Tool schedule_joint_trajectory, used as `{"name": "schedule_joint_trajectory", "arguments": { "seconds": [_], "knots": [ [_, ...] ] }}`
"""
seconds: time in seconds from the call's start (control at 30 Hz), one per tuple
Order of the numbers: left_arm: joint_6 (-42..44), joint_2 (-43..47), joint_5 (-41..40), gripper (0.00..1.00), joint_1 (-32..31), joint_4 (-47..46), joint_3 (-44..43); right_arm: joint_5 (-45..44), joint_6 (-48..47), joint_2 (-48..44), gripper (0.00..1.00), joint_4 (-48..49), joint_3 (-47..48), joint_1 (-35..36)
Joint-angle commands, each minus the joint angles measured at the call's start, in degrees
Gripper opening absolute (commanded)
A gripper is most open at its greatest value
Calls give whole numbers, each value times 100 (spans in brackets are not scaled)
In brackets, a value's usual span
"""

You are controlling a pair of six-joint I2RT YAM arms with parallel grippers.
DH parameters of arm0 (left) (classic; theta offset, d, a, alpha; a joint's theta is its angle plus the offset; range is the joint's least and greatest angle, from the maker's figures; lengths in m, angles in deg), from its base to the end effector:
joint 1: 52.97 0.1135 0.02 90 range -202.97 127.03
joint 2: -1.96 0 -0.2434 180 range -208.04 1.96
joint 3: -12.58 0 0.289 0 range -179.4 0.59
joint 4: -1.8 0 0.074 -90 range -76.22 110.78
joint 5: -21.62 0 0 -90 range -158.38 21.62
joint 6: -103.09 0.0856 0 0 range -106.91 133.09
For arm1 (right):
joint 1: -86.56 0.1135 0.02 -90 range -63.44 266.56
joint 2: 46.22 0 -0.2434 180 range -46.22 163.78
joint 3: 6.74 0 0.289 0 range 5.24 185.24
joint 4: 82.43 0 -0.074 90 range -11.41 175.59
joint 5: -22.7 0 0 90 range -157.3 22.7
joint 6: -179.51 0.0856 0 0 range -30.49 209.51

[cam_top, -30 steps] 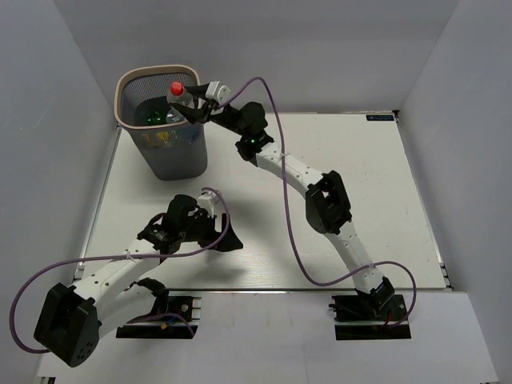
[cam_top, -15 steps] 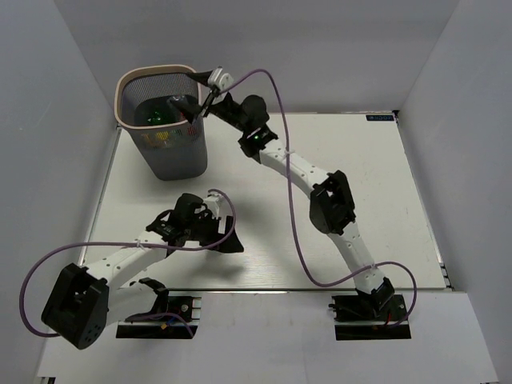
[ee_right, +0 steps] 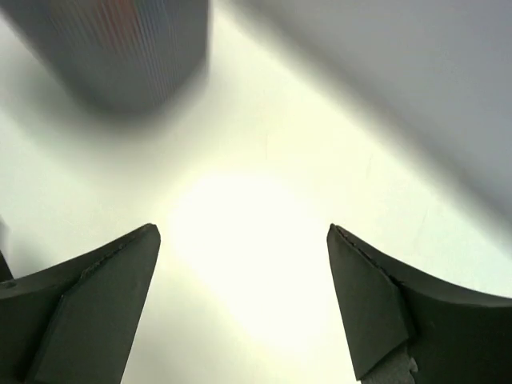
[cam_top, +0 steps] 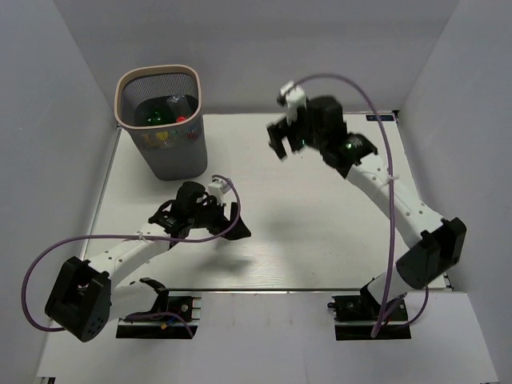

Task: Put the plastic bottles in the bin

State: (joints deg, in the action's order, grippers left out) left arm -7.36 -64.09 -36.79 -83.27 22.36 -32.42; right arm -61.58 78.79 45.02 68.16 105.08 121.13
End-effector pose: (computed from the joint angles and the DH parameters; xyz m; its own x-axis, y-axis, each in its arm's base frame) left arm 0.2370 -0.1905 0.1346 -0.8055 0.1260 -0.5790 0.5192 0.6210 -0.5872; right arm 0.3683 0.2641 0.4340 -0.0041 -0.2276 -0.9737 -0.6579 0.7339 -0.1688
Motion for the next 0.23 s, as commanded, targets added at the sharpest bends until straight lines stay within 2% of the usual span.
{"name": "schedule_joint_trajectory", "arguments": {
  "seconds": [0.0, 0.03, 0.1, 0.2],
  "knots": [
    [14, 109, 32, 100, -63, -225, -311, -1167, 44, -666, 90, -1486, -1823, -108],
    [14, 109, -21, 100, -63, -225, -363, -1282, 18, -1513, 90, -1047, -2923, -99],
    [-46, 162, -74, 100, -115, -278, -364, -1519, 236, -1907, 90, -737, -3381, -91],
    [-152, 162, -127, 100, -116, -383, -416, -1626, 404, -2460, 90, -771, -3838, -126]
  ]
}}
